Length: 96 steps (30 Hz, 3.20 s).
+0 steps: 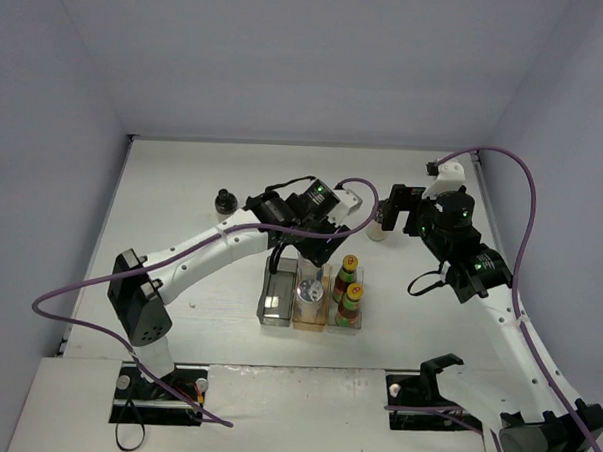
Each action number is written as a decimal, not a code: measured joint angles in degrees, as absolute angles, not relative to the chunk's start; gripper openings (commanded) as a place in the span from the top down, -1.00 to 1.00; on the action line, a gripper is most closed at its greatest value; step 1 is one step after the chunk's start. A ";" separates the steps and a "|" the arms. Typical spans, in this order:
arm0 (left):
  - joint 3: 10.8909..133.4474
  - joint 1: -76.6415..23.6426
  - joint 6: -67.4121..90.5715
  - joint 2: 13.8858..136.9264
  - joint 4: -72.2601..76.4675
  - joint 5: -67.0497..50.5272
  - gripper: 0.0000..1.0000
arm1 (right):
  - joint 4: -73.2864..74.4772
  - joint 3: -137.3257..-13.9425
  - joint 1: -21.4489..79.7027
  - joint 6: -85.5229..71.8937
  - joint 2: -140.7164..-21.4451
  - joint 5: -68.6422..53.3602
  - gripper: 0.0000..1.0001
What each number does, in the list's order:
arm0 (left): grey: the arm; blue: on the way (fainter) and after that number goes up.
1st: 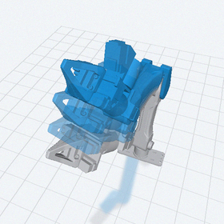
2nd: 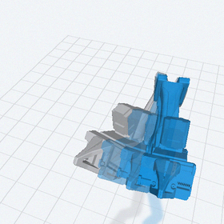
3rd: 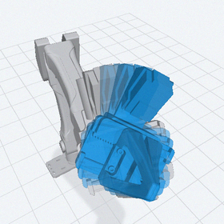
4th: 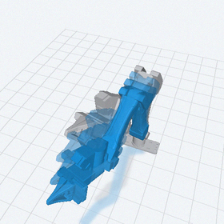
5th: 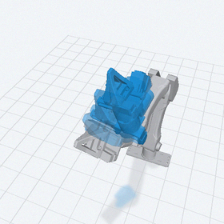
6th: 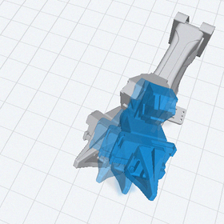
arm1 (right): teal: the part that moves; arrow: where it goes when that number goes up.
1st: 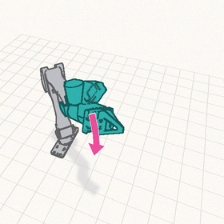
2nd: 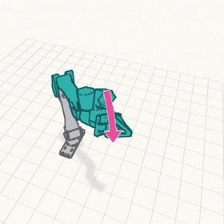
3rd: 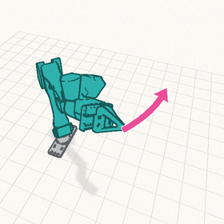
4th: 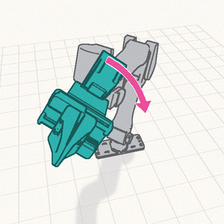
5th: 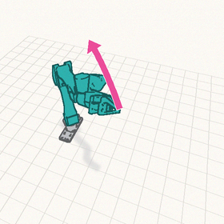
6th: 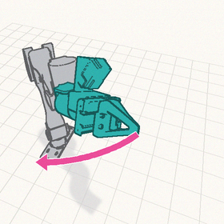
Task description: Organize the condiment bottles
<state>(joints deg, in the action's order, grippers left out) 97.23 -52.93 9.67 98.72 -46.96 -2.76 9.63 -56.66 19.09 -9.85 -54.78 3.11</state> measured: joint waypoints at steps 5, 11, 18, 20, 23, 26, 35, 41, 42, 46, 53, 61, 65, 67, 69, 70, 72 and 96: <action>95.98 -52.93 9.91 100.55 -44.75 -2.81 0.59 | 9.30 -56.34 18.81 -10.28 -54.78 3.14 -1.00; 95.64 -52.93 10.35 103.46 -43.77 -2.79 -0.10 | 9.19 -55.75 18.39 -10.48 -55.02 3.31 -1.00; 95.26 -52.93 10.87 103.42 -42.94 -2.31 -0.57 | 8.69 -55.70 17.80 -10.52 -56.77 3.20 -1.00; 95.15 -52.93 10.96 102.94 -42.48 -2.04 -0.60 | 8.69 -55.70 17.54 -10.55 -57.45 3.01 -1.00; 94.98 -52.93 11.00 101.93 -41.89 -1.80 -0.60 | 8.69 -55.70 17.12 -10.72 -58.00 2.72 -1.00; 94.98 -52.93 11.25 100.84 -41.65 -1.61 -0.61 | 8.60 -55.70 16.43 -10.85 -58.08 2.20 -1.00; 94.24 -49.98 13.85 91.22 -41.01 4.80 -0.61 | 6.90 -56.53 13.89 -11.77 -65.84 -1.65 -1.00; 91.61 -38.28 15.46 81.71 -41.91 4.89 -0.61 | 5.69 -58.30 13.52 -11.94 -74.02 -2.81 -1.00; 90.52 -35.97 15.53 80.38 -42.02 4.86 -0.61 | 5.30 -58.50 13.39 -11.97 -75.18 -2.81 -1.00; 84.03 -28.73 15.86 76.36 -42.09 4.73 -0.61 | 3.68 -59.53 13.04 -11.99 -79.83 -2.61 -1.00; 70.35 -24.29 16.12 72.55 -39.53 4.86 -0.61 | 2.39 -62.72 13.04 -11.75 -88.23 -1.87 -1.00; 64.60 -21.52 16.14 71.61 -37.67 5.02 -0.61 | 1.58 -64.64 13.04 -11.53 -93.73 -1.65 -1.00; 64.27 -21.52 16.12 69.38 -36.34 5.26 -0.61 | 1.45 -65.08 13.04 -11.22 -93.76 -0.51 -0.98; 64.25 -21.52 16.12 68.71 -36.01 5.48 -0.61 | 1.48 -65.28 13.04 -10.87 -93.76 0.23 -0.93; 64.25 -21.52 16.12 68.47 -35.75 5.65 -0.61 | 1.48 -65.32 13.04 -10.57 -93.71 1.04 -0.86; 64.25 -21.52 16.12 68.47 -35.66 5.72 -0.61 | 1.50 -65.32 13.04 -10.41 -93.60 1.30 -0.73; 64.16 -21.52 16.12 68.49 -35.64 5.85 -0.61 | 1.50 -65.32 13.04 -10.07 -93.12 1.65 -0.62; 64.14 -21.52 16.10 68.51 -35.64 5.85 -0.61 | 1.85 -66.41 13.04 -7.84 -91.66 1.13 1.00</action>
<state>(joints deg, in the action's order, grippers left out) 64.14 -21.52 16.10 68.51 -35.64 5.85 1.85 -66.41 13.04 -7.84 -91.66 1.13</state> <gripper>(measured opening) 0.804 0.223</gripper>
